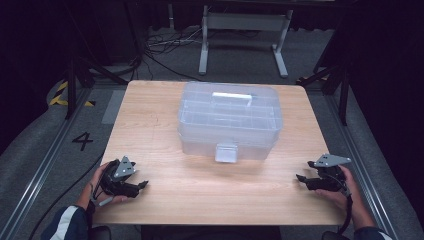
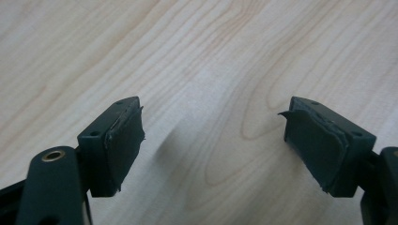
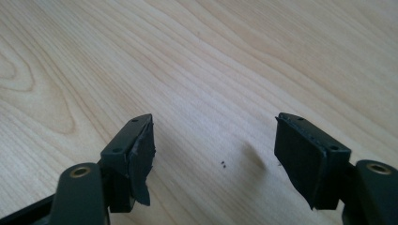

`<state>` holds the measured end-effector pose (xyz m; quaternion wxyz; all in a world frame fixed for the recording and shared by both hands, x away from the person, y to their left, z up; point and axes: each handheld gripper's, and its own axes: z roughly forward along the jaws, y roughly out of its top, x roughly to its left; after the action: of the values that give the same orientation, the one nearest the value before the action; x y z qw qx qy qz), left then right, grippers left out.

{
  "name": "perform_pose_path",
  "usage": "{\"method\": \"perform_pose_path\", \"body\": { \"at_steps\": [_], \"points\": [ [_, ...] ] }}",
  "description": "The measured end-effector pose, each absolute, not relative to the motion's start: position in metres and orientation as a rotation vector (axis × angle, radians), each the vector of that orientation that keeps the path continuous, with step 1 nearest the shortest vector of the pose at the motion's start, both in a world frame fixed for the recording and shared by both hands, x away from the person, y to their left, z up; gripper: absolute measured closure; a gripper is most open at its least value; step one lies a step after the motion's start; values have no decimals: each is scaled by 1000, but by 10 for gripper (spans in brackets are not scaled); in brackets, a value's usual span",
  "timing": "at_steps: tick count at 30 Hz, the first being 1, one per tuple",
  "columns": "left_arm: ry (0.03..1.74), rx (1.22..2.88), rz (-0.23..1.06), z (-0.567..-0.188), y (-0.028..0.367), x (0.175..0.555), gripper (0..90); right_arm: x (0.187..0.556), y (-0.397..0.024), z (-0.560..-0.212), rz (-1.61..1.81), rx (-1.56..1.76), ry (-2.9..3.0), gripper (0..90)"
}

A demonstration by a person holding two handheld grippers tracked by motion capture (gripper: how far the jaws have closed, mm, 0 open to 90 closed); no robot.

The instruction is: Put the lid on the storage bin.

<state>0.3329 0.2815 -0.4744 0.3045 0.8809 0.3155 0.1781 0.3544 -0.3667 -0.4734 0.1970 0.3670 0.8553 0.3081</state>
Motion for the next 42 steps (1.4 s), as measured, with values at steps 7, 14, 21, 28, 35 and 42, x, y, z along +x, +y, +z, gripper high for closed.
{"method": "perform_pose_path", "body": {
  "at_steps": [7, 14, 21, 28, 35, 42],
  "points": [
    [933, 2219, 376, -483, 293, 332, 187, 349, -378, -486, 1013, 1112, 2326, 259],
    [945, 2216, 369, -483, 294, 332, 188, 350, -380, -488, 1041, 1138, 2328, 229],
    [946, 2216, 367, -483, 294, 332, 188, 350, -380, -488, 1044, 1139, 2329, 230],
    [943, 2218, 361, -483, 293, 332, 176, 350, -380, -488, 1045, 1140, 2329, 230],
    [941, 2220, 360, -483, 293, 332, 171, 350, -380, -488, 1043, 1139, 2329, 230],
    [938, 2222, 357, -483, 293, 332, 167, 350, -380, -488, 1044, 1139, 2329, 230]
  ]
}}
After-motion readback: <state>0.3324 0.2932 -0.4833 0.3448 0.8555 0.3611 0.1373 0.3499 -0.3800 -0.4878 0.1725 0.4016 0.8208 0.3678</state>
